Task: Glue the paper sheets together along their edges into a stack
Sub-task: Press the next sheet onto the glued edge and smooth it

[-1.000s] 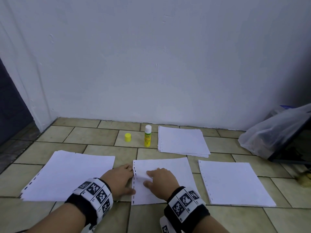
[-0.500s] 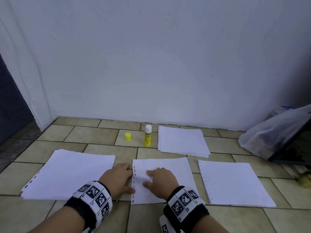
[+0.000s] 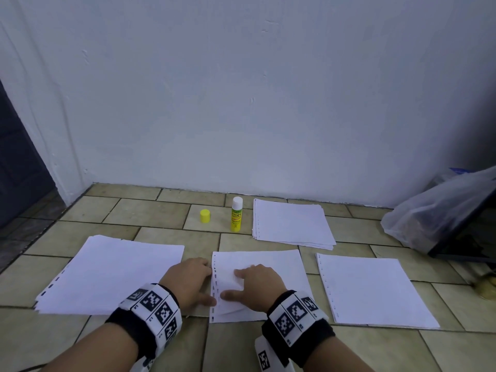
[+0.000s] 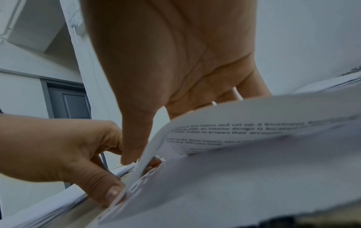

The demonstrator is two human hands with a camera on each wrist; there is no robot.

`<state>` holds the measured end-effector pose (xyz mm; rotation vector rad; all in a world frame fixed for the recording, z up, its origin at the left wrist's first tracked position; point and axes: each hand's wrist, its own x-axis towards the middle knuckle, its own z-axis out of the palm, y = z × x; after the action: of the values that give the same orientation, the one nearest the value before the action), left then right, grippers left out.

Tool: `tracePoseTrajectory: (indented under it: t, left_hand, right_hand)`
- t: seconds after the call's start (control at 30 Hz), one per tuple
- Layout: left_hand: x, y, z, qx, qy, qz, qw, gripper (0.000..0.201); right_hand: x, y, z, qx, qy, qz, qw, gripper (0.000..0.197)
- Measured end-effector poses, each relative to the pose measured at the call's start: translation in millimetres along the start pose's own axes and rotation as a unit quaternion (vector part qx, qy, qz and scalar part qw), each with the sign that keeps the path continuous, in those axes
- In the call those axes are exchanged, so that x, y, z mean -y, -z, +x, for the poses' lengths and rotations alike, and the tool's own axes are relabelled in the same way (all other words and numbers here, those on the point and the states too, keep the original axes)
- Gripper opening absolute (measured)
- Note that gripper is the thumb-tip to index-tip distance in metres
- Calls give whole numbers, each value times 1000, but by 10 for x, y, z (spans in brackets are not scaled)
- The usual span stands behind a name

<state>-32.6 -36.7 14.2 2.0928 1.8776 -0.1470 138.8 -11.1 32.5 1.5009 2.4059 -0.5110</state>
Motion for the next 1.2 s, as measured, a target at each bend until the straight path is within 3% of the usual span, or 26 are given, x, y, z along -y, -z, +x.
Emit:
tracePoseTrajectory:
  t: [0.17, 0.23, 0.33, 0.57, 0.83, 1.07, 1.2]
  left_hand:
    - [51, -7, 12, 2, -10, -13, 1000, 65]
    - [95, 6, 15, 13, -17, -23, 1000, 69]
    - [150, 30, 17, 26, -22, -30, 999, 73]
    - [148, 30, 33, 1, -11, -39, 999, 58]
    - [97, 46, 5, 11, 3, -47, 999, 76]
    - [63, 52, -46, 10, 15, -69, 997, 78]
    - [47, 70, -62, 9, 18, -77, 997, 79]
  right_hand:
    - [24, 63, -48, -1, -13, 10, 1000, 43]
    - [18, 71, -52, -2, -10, 1, 1000, 40]
    - [12, 48, -41, -6, -7, -4, 1000, 48]
    - [8, 38, -34, -10, -4, 3, 1000, 59]
    - [68, 83, -61, 2, -16, -8, 1000, 62]
    - [93, 64, -52, -8, -15, -21, 1000, 60]
    - [117, 38, -63, -7, -6, -23, 1000, 75]
